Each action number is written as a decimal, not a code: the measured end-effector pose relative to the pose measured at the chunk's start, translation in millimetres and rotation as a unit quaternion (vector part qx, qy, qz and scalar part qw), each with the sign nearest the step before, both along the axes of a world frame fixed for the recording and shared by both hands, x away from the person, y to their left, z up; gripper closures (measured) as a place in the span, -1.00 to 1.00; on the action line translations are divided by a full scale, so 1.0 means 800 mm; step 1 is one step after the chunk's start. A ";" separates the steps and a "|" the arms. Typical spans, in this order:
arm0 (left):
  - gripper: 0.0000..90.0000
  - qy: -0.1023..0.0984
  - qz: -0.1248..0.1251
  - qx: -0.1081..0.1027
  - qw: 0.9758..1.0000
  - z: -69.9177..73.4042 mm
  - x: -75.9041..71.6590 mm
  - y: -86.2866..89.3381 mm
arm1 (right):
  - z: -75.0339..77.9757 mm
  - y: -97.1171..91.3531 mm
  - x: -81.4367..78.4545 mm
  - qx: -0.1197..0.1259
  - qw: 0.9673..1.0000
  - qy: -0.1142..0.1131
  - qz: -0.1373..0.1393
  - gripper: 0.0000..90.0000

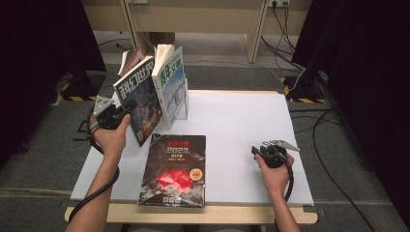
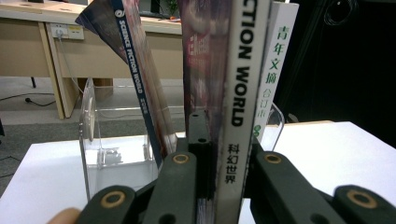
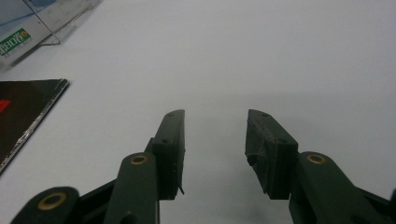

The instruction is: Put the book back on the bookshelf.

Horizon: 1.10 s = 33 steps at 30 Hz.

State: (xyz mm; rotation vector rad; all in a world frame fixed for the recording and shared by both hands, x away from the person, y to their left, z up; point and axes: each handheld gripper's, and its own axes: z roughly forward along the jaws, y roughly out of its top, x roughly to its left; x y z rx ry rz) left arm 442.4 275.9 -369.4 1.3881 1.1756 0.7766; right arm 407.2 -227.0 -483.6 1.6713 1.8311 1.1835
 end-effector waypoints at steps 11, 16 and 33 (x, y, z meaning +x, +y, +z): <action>0.83 -0.004 0.007 0.001 1.000 0.006 0.012 -0.003 | 0.000 0.000 0.000 -0.001 1.000 -0.002 0.002 0.29; 0.83 -0.001 0.005 0.004 1.000 0.007 0.019 -0.005 | 0.001 -0.001 0.000 0.001 1.000 -0.004 0.001 0.29; 0.83 -0.003 0.013 0.002 1.000 0.013 0.033 -0.012 | 0.002 -0.003 0.000 -0.001 1.000 -0.008 0.000 0.29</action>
